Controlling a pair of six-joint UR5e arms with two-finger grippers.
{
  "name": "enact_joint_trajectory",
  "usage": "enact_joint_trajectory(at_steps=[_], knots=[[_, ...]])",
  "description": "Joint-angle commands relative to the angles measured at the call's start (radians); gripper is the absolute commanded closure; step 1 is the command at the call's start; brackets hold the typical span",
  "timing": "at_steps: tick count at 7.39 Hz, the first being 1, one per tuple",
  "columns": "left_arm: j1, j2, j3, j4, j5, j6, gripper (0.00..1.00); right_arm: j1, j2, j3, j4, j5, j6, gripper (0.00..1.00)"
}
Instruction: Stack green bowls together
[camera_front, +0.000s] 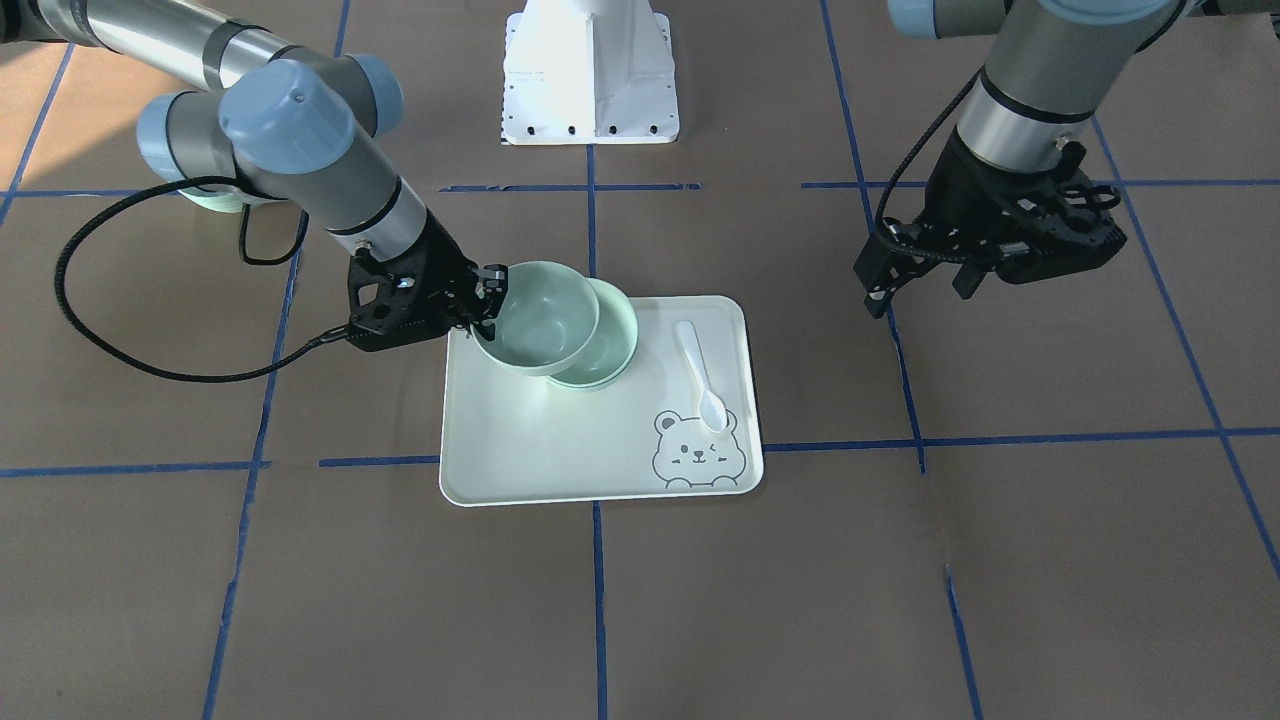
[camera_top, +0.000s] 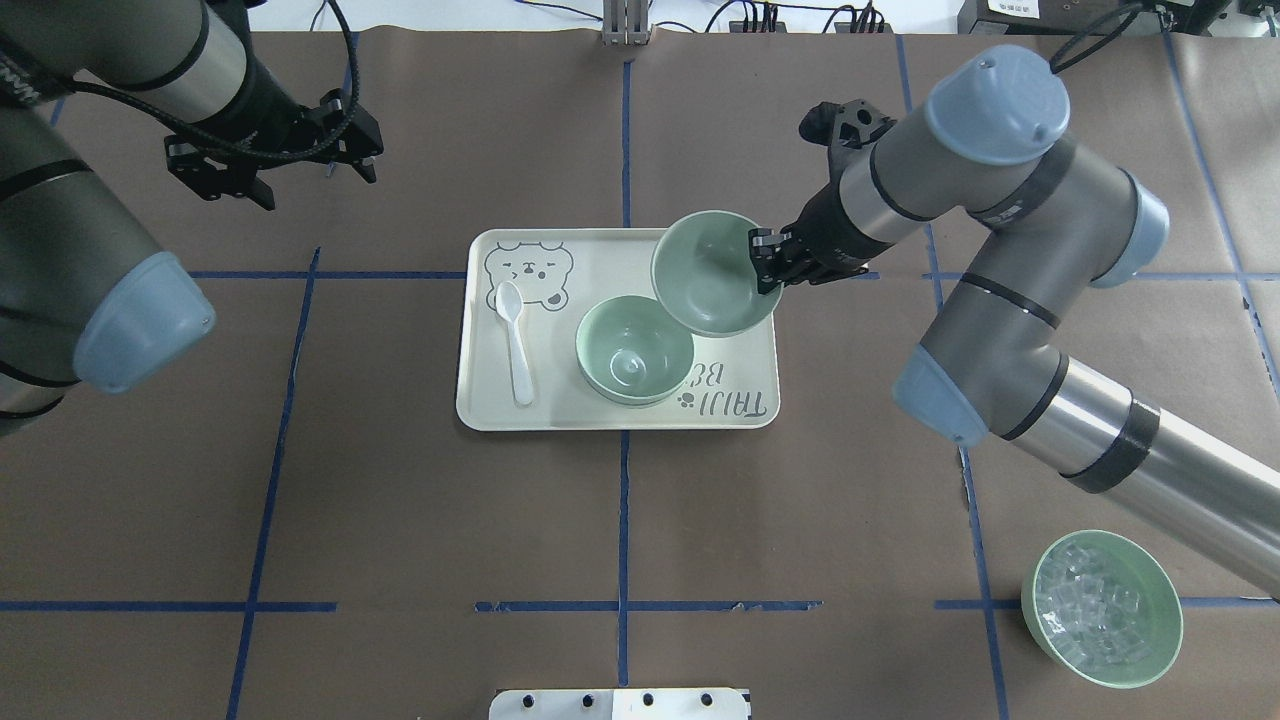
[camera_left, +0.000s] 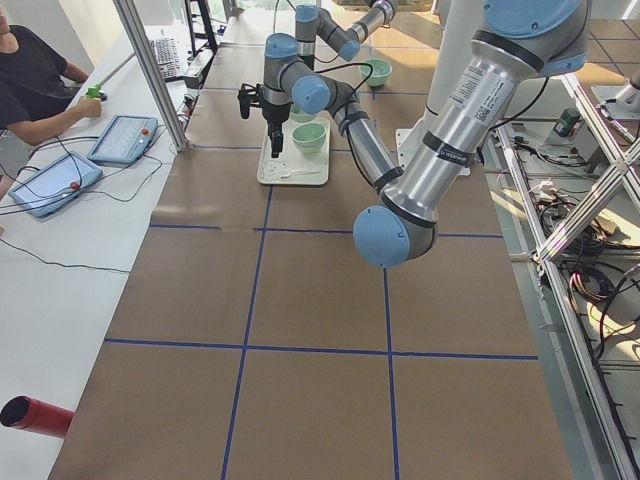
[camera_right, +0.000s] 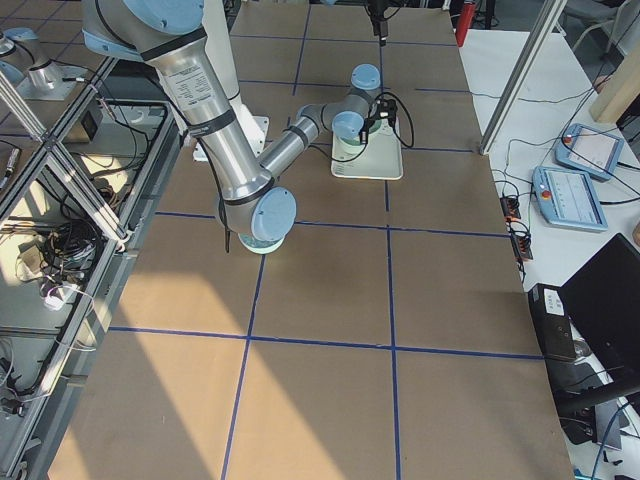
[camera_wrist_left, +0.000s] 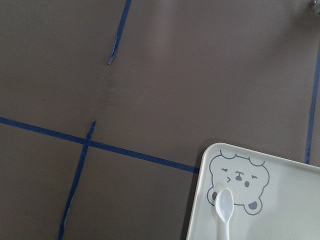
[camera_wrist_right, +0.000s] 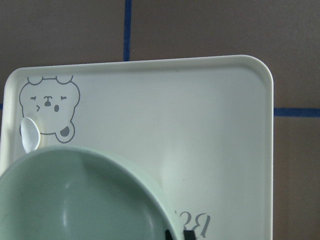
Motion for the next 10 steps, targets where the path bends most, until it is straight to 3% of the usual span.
enact_joint_trajectory(at_steps=[1, 4, 5, 6, 9, 10], knots=[[-0.047, 0.049, -0.006, 0.002, 0.000, 0.101, 0.00, -0.039, 0.052, -0.024, -0.046, -0.045, 0.009, 1.00], [-0.054, 0.052, -0.004, 0.002, 0.000, 0.110, 0.00, -0.055, 0.053, -0.037, -0.045, -0.045, 0.011, 1.00], [-0.055, 0.052, -0.004, 0.002, 0.000, 0.110, 0.00, -0.056, 0.059, -0.038, -0.045, -0.047, 0.038, 0.19], [-0.054, 0.052, -0.004, 0.002, 0.000, 0.110, 0.00, -0.055, 0.067, -0.038, -0.037, -0.068, 0.064, 0.00], [-0.054, 0.052, -0.002, 0.000, 0.000, 0.110, 0.00, -0.018, 0.067, -0.029, -0.052, -0.058, 0.074, 0.00], [-0.054, 0.054, -0.002, 0.002, 0.000, 0.112, 0.00, 0.019, 0.052, 0.000, -0.128, -0.053, 0.054, 0.00]])
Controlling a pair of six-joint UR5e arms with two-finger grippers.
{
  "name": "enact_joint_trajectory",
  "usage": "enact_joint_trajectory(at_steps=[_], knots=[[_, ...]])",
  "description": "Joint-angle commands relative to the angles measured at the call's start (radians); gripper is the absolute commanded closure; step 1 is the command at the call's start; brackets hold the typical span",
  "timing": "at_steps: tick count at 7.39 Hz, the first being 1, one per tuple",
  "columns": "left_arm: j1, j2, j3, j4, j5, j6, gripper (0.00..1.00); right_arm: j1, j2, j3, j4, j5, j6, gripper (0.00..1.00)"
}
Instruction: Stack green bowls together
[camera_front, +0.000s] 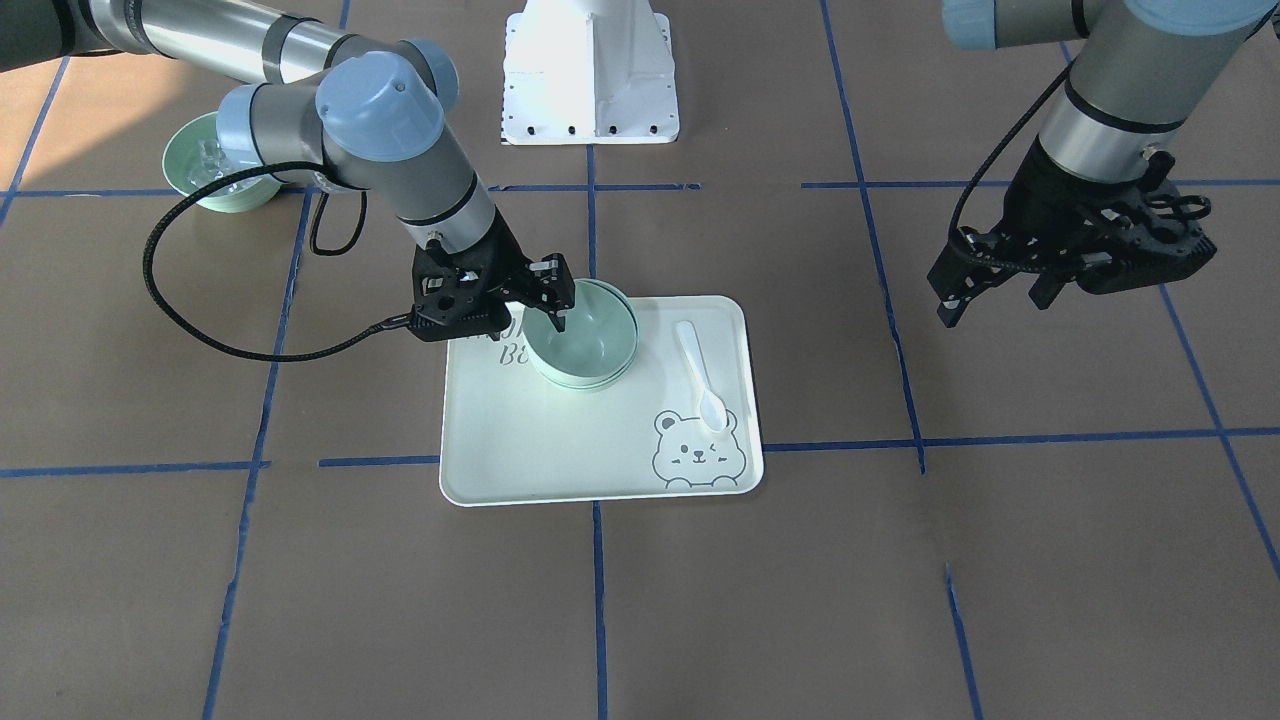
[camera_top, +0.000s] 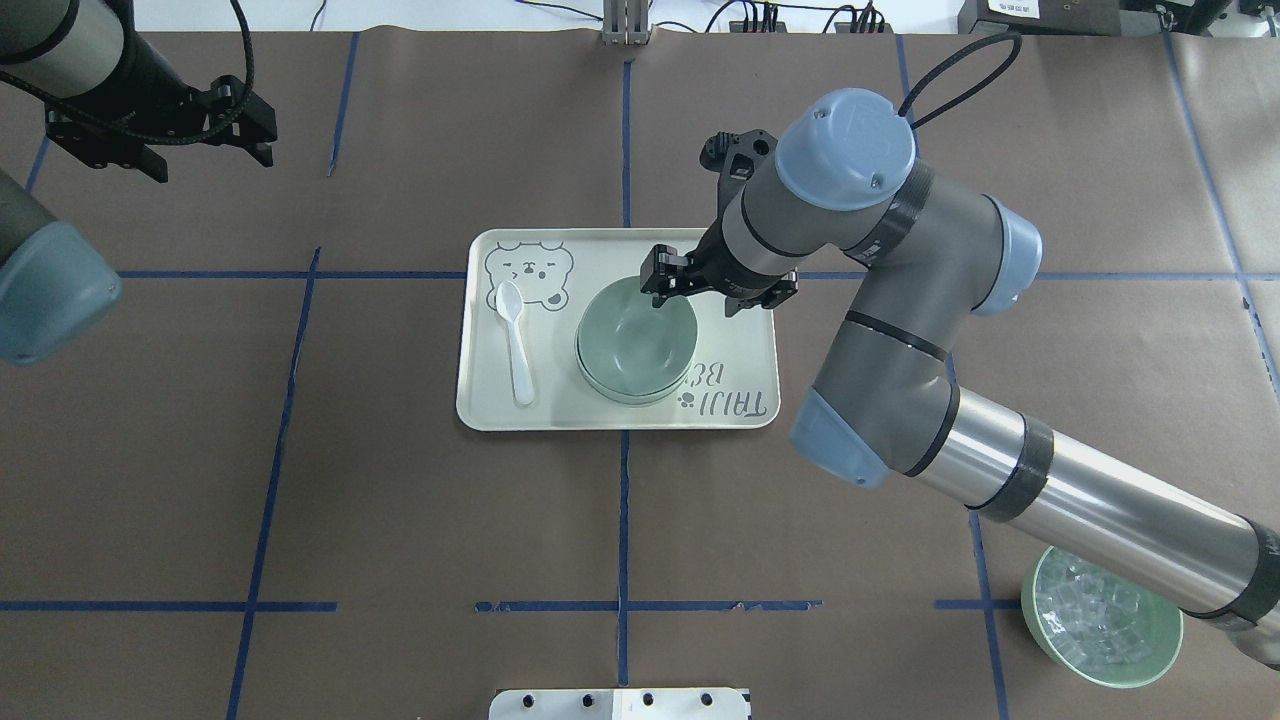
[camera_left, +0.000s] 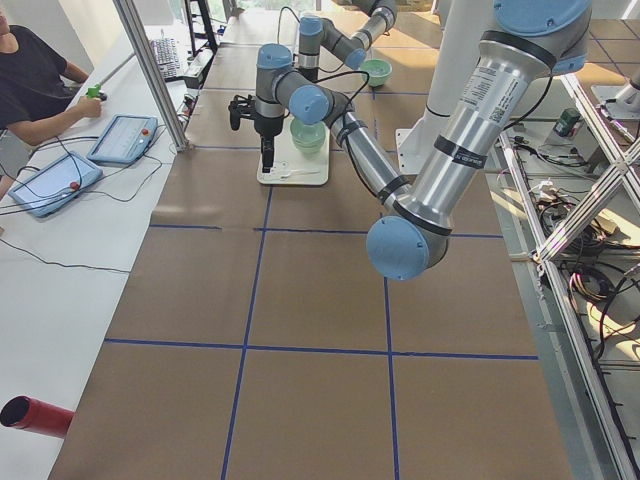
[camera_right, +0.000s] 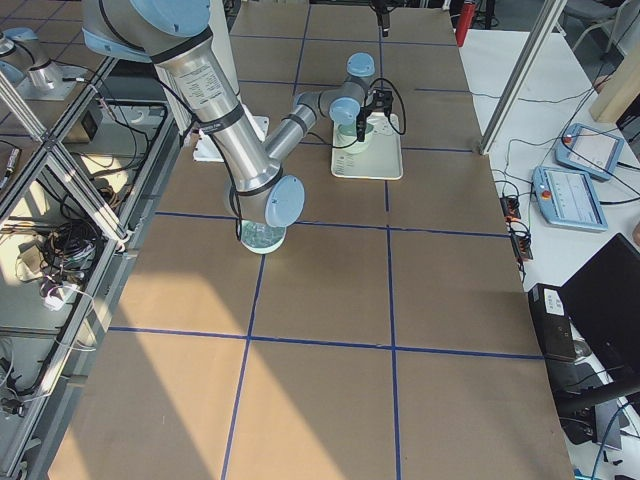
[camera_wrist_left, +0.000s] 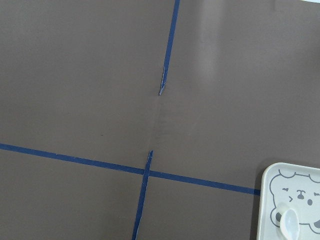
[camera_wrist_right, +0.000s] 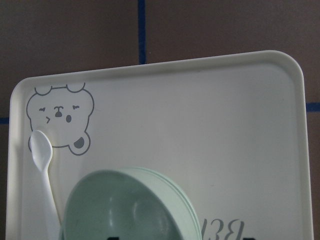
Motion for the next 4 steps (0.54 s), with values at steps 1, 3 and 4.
enact_joint_trajectory(at_steps=[1, 3, 4], knots=[[-0.004, 0.012, -0.003, 0.001, 0.000, 0.012, 0.00, 0.080, -0.040, 0.079, -0.159, 0.008, -0.086, 0.00], [-0.059, 0.028, -0.003, 0.050, -0.020, 0.166, 0.00, 0.158, -0.188, 0.248, -0.283, 0.011, -0.360, 0.00], [-0.110, 0.070, -0.001, 0.052, -0.061, 0.272, 0.00, 0.225, -0.277, 0.276, -0.284, 0.054, -0.485, 0.00]])
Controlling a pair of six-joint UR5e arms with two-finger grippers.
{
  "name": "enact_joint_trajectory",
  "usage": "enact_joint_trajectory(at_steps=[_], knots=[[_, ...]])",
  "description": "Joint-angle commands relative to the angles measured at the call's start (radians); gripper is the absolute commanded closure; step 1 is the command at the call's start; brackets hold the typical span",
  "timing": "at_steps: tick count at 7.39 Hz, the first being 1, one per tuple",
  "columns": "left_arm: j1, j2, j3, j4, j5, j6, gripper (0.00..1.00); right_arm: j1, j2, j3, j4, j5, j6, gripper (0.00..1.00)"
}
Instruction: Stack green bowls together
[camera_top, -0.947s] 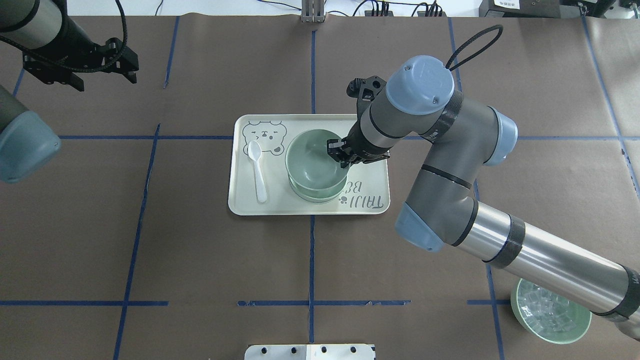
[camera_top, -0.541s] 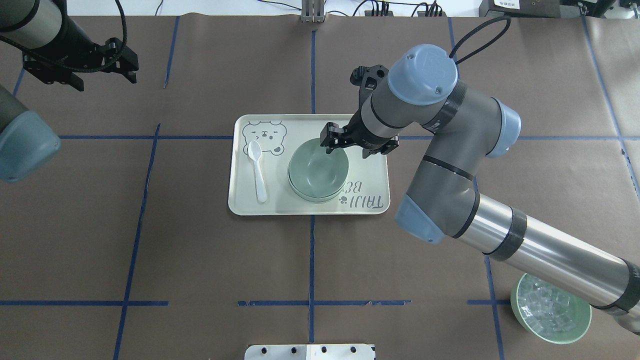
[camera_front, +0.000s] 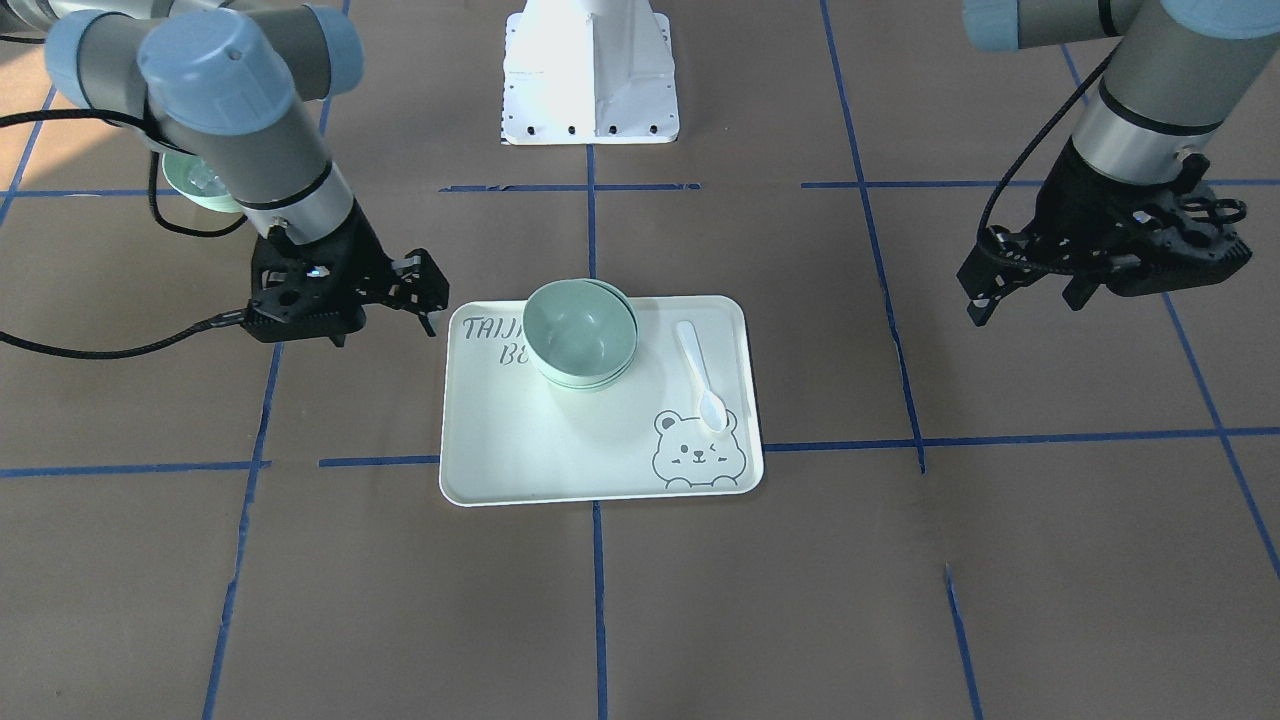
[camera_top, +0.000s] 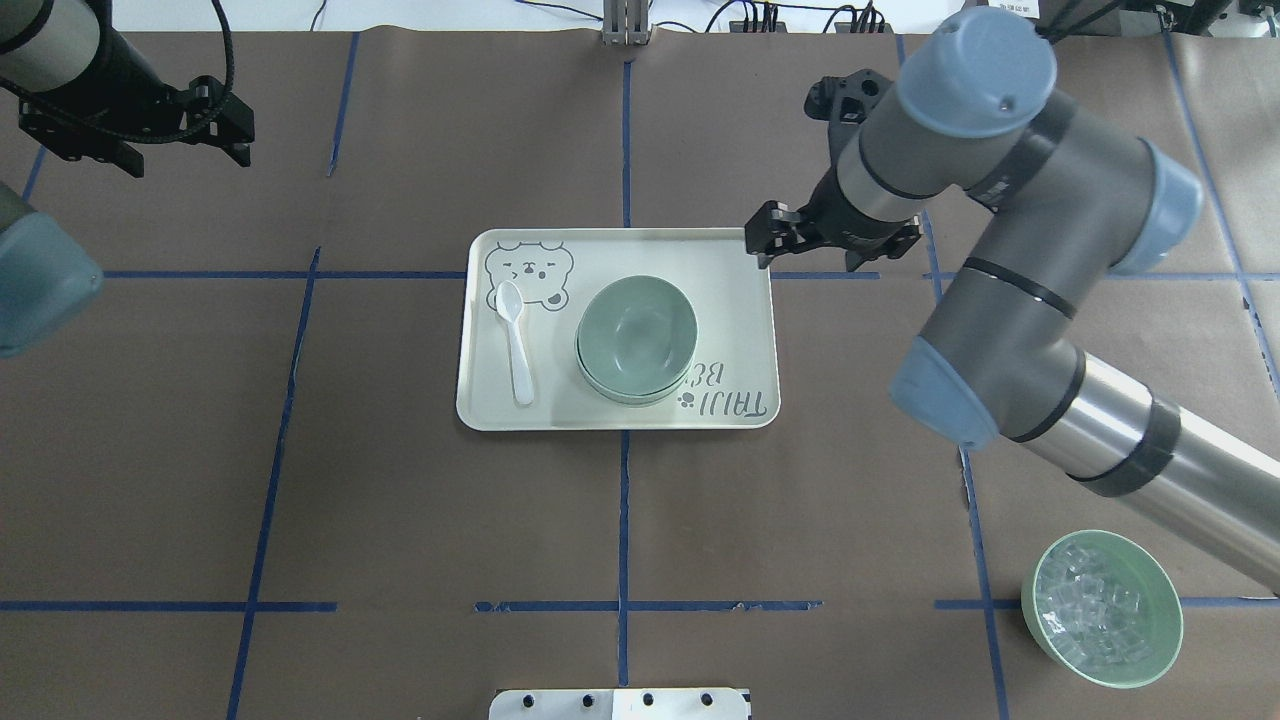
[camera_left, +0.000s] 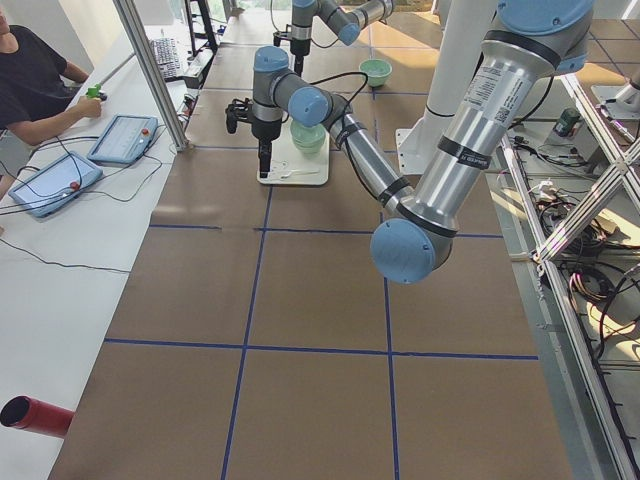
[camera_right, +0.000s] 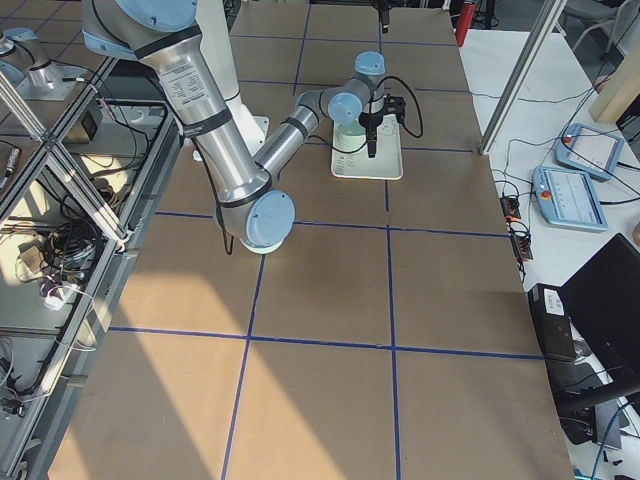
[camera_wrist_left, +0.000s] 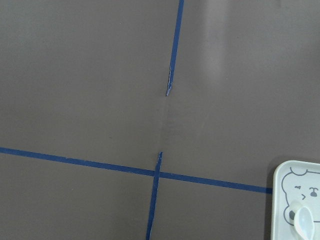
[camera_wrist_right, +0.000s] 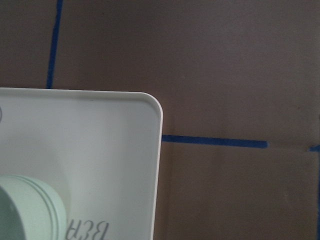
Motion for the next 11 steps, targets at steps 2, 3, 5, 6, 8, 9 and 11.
enact_joint_trajectory(at_steps=[2, 3, 5, 6, 8, 9, 11], knots=[[-0.202, 0.159, 0.017, 0.012, -0.167, 0.432, 0.00, 0.237, -0.230, 0.059, -0.023, 0.157, -0.398, 0.00], [-0.275, 0.209, 0.056, 0.012, -0.188, 0.590, 0.00, 0.338, -0.299, 0.047, -0.025, 0.215, -0.545, 0.00], [-0.368, 0.273, 0.152, 0.009, -0.208, 0.782, 0.00, 0.507, -0.370, -0.043, -0.029, 0.295, -0.812, 0.00], [-0.408, 0.297, 0.187, 0.006, -0.215, 0.864, 0.00, 0.582, -0.407, -0.106, -0.026, 0.309, -0.965, 0.00], [-0.427, 0.357, 0.229, 0.001, -0.217, 0.929, 0.00, 0.716, -0.463, -0.195, -0.028, 0.332, -1.128, 0.00], [-0.427, 0.363, 0.254, 0.001, -0.217, 0.929, 0.00, 0.720, -0.485, -0.229, -0.022, 0.358, -1.122, 0.00], [-0.448, 0.379, 0.269, 0.001, -0.232, 0.929, 0.00, 0.721, -0.482, -0.238, -0.022, 0.354, -1.122, 0.00]])
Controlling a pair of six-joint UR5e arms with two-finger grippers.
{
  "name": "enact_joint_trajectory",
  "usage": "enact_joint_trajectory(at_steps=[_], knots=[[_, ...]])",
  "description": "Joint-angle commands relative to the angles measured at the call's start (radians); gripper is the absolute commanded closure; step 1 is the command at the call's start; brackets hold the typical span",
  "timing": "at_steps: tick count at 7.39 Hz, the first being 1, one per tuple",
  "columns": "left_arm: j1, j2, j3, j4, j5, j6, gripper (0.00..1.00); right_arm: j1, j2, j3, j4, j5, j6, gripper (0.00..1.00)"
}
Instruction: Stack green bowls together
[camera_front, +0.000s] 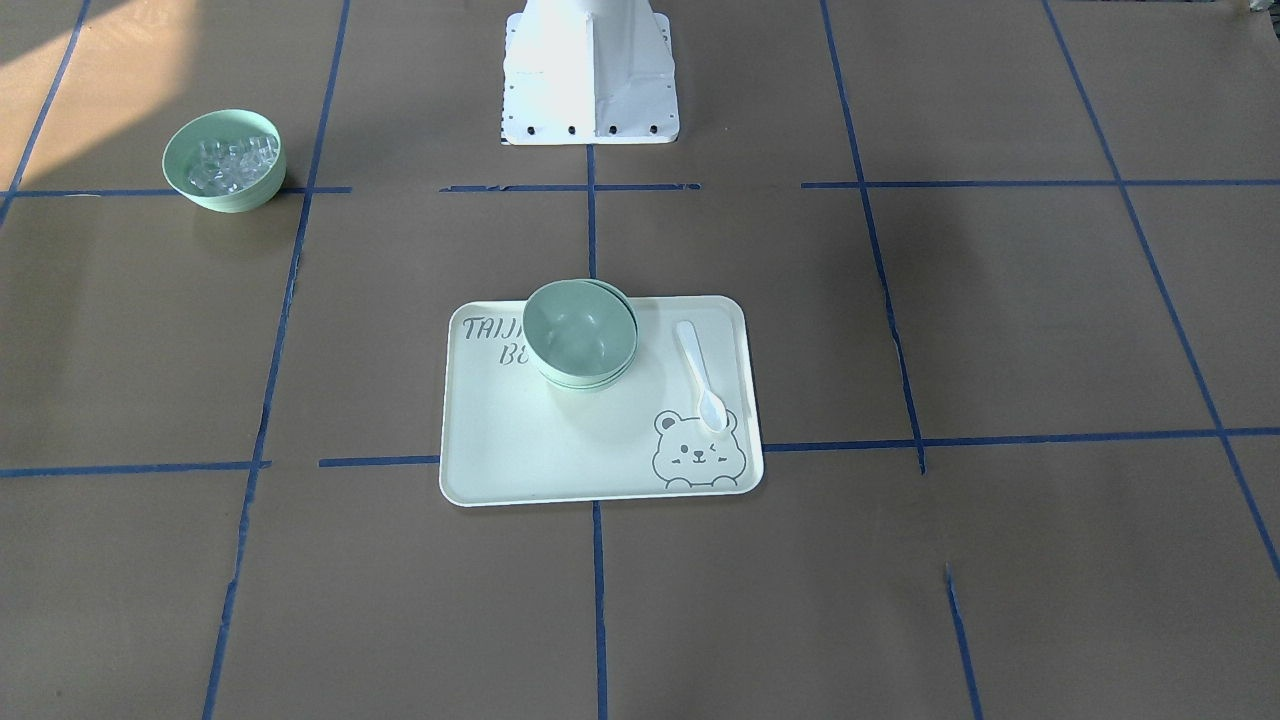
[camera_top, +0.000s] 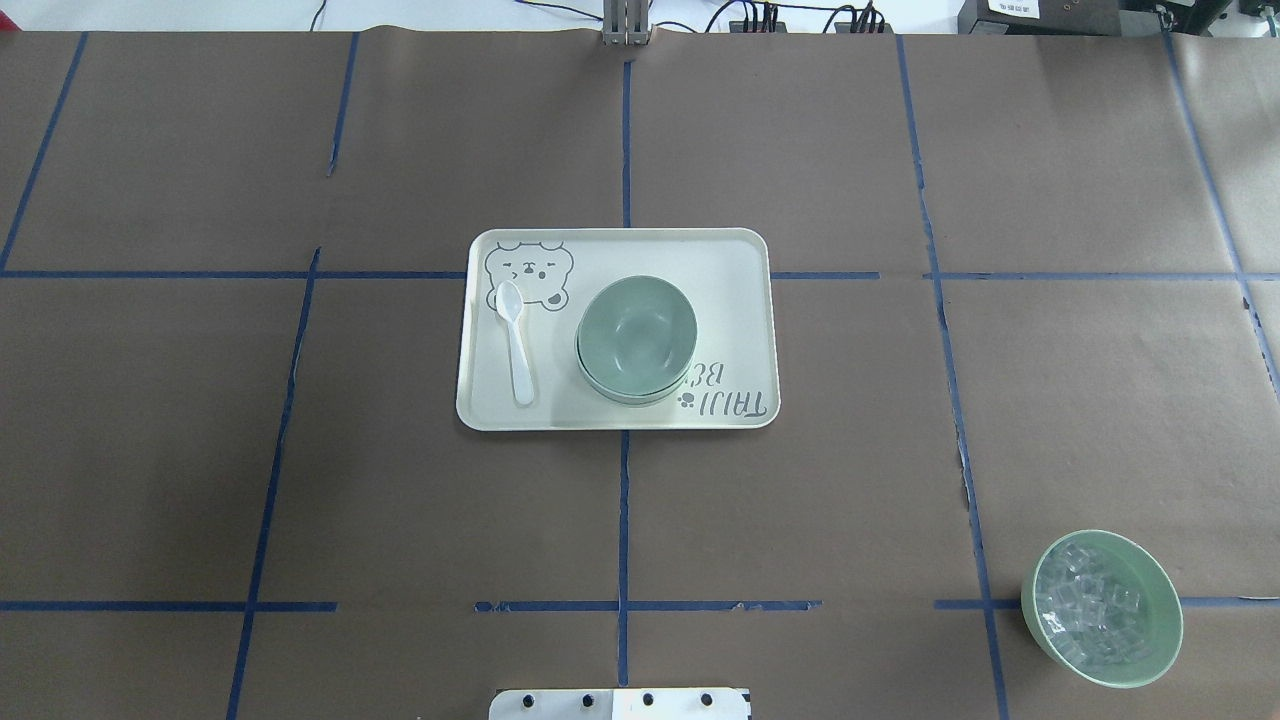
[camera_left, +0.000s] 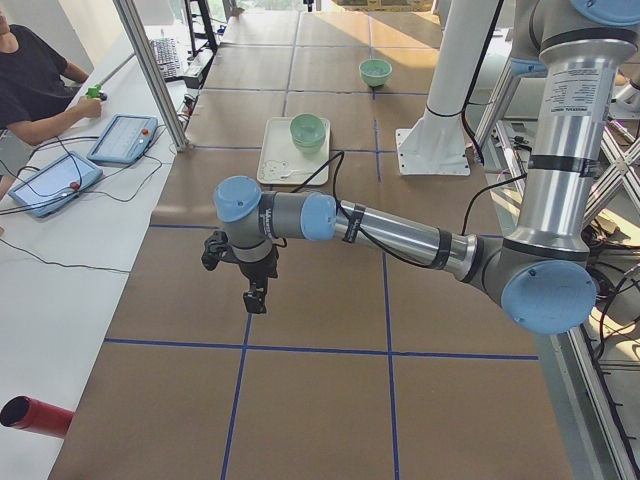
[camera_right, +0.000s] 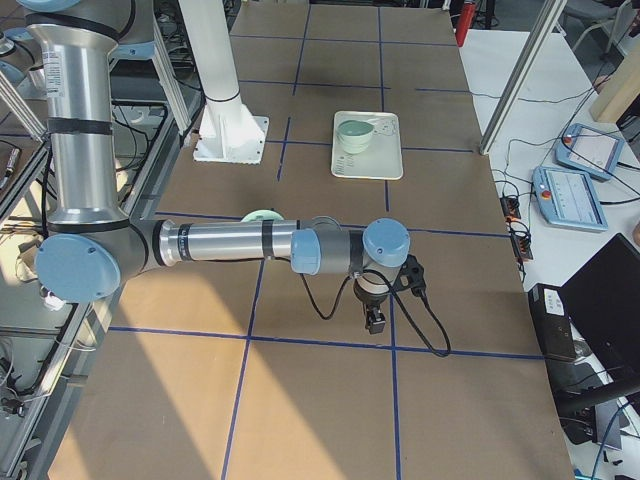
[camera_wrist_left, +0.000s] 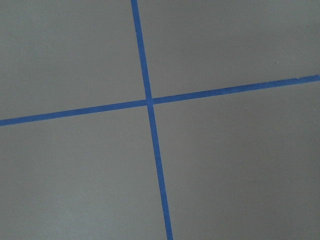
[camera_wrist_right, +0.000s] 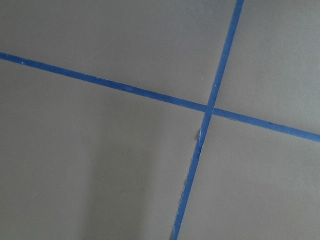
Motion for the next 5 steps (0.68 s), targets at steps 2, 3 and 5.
enact_joint_trajectory(at_steps=[2, 3, 5], knots=[[-0.019, 0.009, 0.044, 0.000, -0.026, 0.002, 0.00, 0.012, -0.006, -0.014, 0.001, 0.000, 0.000, 0.00], [-0.025, 0.009, 0.045, 0.000, -0.026, 0.002, 0.00, 0.018, -0.004, -0.014, 0.001, 0.000, 0.023, 0.00], [-0.032, 0.010, 0.085, -0.017, -0.026, 0.026, 0.00, 0.026, 0.000, -0.014, 0.001, 0.000, 0.044, 0.00]])
